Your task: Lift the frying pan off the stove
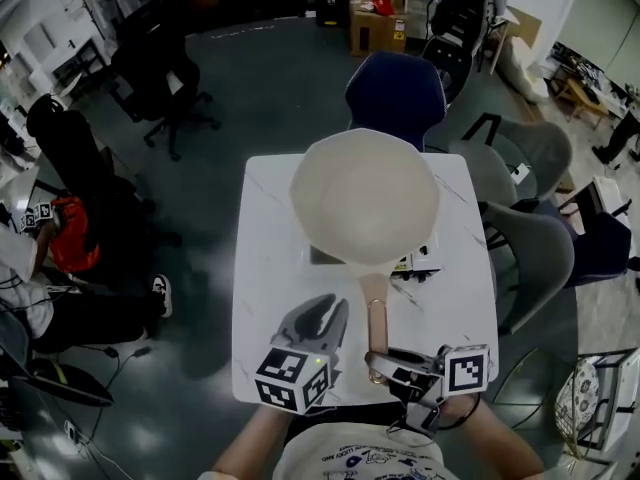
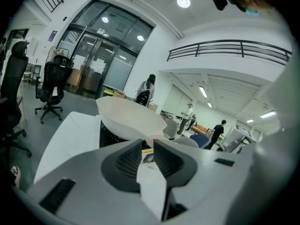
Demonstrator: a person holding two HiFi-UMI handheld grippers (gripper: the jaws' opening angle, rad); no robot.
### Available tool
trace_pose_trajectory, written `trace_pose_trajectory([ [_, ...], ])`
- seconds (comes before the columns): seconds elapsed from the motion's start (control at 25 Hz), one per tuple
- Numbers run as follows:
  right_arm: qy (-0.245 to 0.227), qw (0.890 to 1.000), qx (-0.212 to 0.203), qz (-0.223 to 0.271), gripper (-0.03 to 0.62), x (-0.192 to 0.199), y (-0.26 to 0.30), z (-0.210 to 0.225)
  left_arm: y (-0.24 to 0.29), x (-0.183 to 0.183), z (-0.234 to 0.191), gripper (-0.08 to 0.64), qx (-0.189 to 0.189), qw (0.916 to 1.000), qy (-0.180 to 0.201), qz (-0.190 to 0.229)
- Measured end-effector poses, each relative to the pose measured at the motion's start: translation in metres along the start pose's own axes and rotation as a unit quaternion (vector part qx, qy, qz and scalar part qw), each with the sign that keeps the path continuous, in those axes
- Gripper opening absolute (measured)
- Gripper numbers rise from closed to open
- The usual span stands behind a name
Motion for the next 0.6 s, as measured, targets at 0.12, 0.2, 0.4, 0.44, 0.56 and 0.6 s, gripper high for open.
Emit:
trace_pose_trajectory([
  [0.12, 0.015, 1.000, -0.010, -0.015, 0.146, -0.003, 0.002, 0.002, 0.001, -0.001, -0.001, 0.060, 0.009, 0.9999, -0.007, -0.003],
  [0.2, 0.026, 0.999, -0.017, -0.026, 0.146, -0.005, 0.004, 0.006, 0.003, -0.002, -0.001, 0.060, 0.016, 0.9998, -0.008, -0.007],
  [0.4, 0.067, 0.997, -0.029, -0.037, 0.144, -0.004, 0.007, 0.013, 0.001, -0.001, -0.002, 0.060, 0.025, 0.9995, -0.015, -0.013],
  [0.44, 0.076, 0.996, -0.031, -0.033, 0.144, -0.004, 0.008, 0.014, 0.001, -0.001, -0.002, 0.060, 0.026, 0.9994, -0.020, -0.013],
  [0.56, 0.107, 0.994, -0.035, -0.010, 0.144, -0.008, 0.008, 0.016, 0.002, -0.001, -0.001, 0.060, 0.024, 0.9992, -0.030, -0.012],
  [0.6, 0.112, 0.993, -0.035, -0.001, 0.144, -0.009, 0.008, 0.015, 0.002, -0.002, -0.001, 0.060, 0.023, 0.9992, -0.031, -0.012],
])
Point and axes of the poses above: the fingertips, and each gripper's own axes: y forward along the fingers, z to its right, x out of its underside, the point moved 8 cm from there along -y, backward along the fingers, and after that the axes turned 7 degrees about z, right-handed, at the moved point
